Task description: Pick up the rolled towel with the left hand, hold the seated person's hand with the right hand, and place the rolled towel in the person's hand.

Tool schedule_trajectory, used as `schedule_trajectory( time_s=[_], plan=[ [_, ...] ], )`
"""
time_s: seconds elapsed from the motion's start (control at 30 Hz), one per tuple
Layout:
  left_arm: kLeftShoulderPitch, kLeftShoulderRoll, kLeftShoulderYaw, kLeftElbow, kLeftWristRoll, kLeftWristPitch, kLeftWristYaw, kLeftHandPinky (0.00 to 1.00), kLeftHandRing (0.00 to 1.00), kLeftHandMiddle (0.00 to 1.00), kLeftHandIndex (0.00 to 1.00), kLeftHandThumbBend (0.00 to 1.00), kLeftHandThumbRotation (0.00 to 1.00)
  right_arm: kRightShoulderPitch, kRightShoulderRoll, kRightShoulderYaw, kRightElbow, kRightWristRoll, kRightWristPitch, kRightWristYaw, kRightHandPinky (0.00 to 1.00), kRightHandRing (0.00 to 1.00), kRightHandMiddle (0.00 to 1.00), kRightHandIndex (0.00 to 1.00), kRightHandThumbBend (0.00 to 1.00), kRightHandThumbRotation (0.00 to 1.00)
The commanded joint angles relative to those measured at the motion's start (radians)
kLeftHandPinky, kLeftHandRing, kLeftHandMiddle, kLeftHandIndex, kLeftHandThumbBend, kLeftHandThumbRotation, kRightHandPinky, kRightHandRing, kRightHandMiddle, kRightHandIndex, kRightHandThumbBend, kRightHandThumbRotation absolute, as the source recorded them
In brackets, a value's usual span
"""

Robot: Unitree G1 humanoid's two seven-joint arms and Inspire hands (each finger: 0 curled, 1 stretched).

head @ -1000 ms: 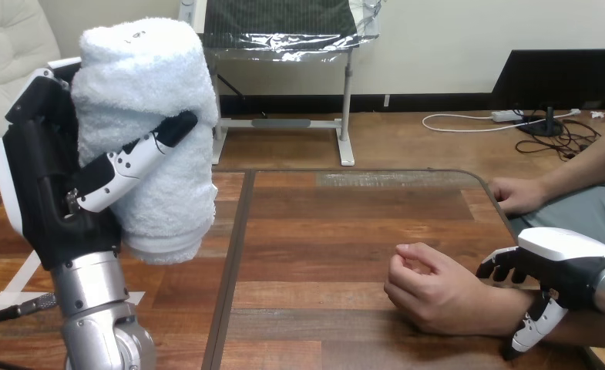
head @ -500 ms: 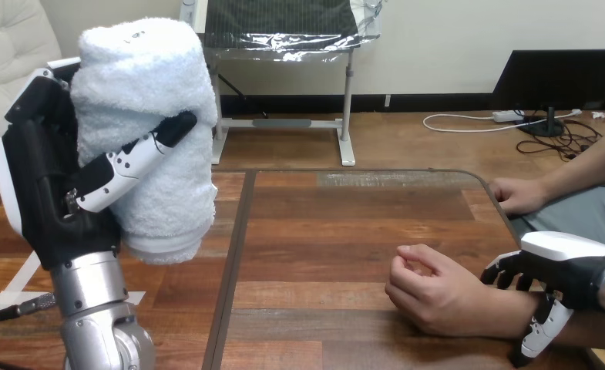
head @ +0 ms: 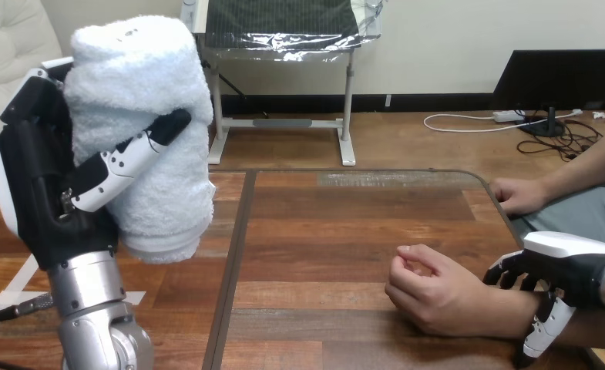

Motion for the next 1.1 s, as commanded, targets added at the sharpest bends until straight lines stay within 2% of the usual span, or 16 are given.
schedule_trajectory(
  time_s=[0.0,0.1,0.27,0.37,0.53,0.63,1.07],
  plan=[
    [-0.054,0.006,0.006,-0.06,-0.007,0.004,-0.006,0.23,0.29,0.35,0.4,0.55,0.0,0.042,-0.045,0.008,0.009,0.003,0.029,0.036,0.59,0.75,0.81,0.83,1.0,0.02],
    [-0.052,0.004,0.006,-0.066,-0.014,0.012,-0.007,0.23,0.29,0.35,0.4,0.55,0.0,0.047,-0.049,0.005,0.003,0.006,0.029,0.037,0.58,0.73,0.79,0.82,1.0,0.02],
    [-0.052,0.004,0.004,-0.065,-0.026,0.011,-0.015,0.23,0.29,0.35,0.4,0.55,0.0,0.056,-0.054,-0.001,-0.007,0.011,0.034,0.037,0.49,0.66,0.73,0.81,1.0,0.02],
    [-0.053,0.006,0.004,-0.061,-0.031,0.006,-0.02,0.22,0.29,0.35,0.4,0.53,0.0,0.061,-0.06,0.0,-0.015,0.013,0.033,0.036,0.47,0.64,0.72,0.8,1.0,0.02],
    [-0.054,0.004,0.004,-0.059,-0.022,0.005,-0.016,0.22,0.29,0.35,0.4,0.53,0.0,0.064,-0.066,0.006,-0.028,0.008,0.041,0.042,0.49,0.66,0.74,0.81,1.0,0.02],
    [-0.054,0.004,0.006,-0.058,0.006,0.004,-0.003,0.22,0.29,0.35,0.4,0.54,0.0,0.067,-0.068,0.01,-0.03,0.002,0.042,0.036,0.5,0.68,0.75,0.81,1.0,0.03],
    [-0.061,-0.004,0.002,-0.051,-0.019,0.0,-0.011,0.23,0.29,0.35,0.4,0.53,0.0,0.062,-0.065,0.03,-0.017,-0.026,0.035,0.019,0.51,0.71,0.78,0.81,1.0,0.02]
  ],
)
